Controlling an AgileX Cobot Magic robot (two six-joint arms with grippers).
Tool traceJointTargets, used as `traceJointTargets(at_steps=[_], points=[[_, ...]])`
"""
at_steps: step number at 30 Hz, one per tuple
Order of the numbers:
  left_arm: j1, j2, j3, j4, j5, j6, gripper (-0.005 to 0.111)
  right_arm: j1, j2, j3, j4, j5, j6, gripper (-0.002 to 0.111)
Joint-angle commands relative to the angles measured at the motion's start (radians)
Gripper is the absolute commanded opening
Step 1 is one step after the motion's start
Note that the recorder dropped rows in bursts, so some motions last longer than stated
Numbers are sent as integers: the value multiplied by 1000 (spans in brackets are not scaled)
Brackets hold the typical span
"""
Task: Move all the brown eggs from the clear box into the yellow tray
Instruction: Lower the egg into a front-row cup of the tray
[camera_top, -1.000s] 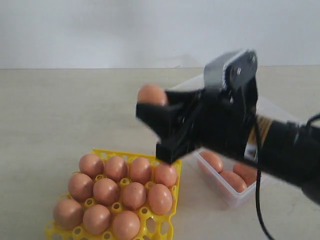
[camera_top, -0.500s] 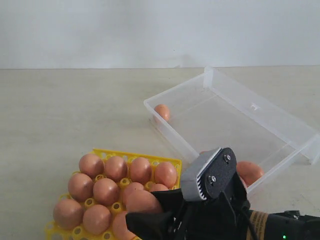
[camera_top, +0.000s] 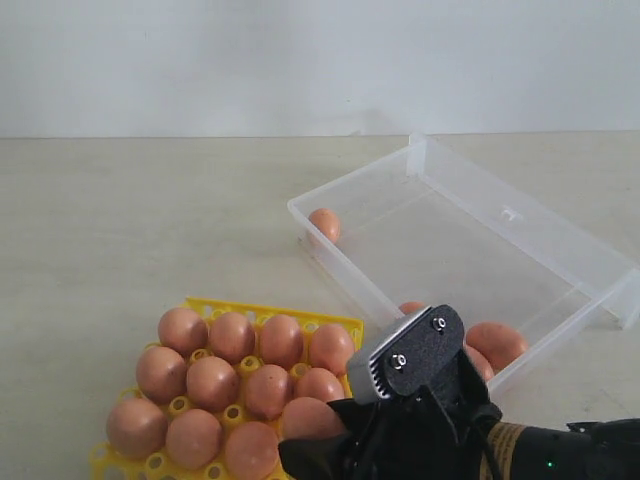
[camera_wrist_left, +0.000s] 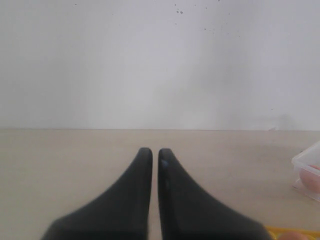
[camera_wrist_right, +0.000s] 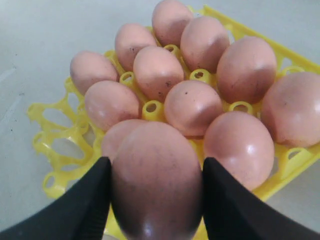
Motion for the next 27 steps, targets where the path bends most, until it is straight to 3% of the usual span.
traceJointTargets(at_steps=[1,13,17,20,23,27], points=[[1,-4,-3,-3,-3,-7,4,2,0,-4,3,65,-8,0],[1,-4,-3,-3,0,-7,4,0,0,-4,10,86,12,0],[1,-4,-3,-3,-2,-7,4,0,0,-4,-130,-100,-52,0],[1,-4,-3,-3,-2,-7,4,0,-2,-17,39,-251,-92,0],[1,-4,-3,-3,-2,-7,4,0,-2,-60,229,-263,-141,0],[1,-4,-3,-3,-4,-7,4,0,0,-87,217,-269,-143,0]])
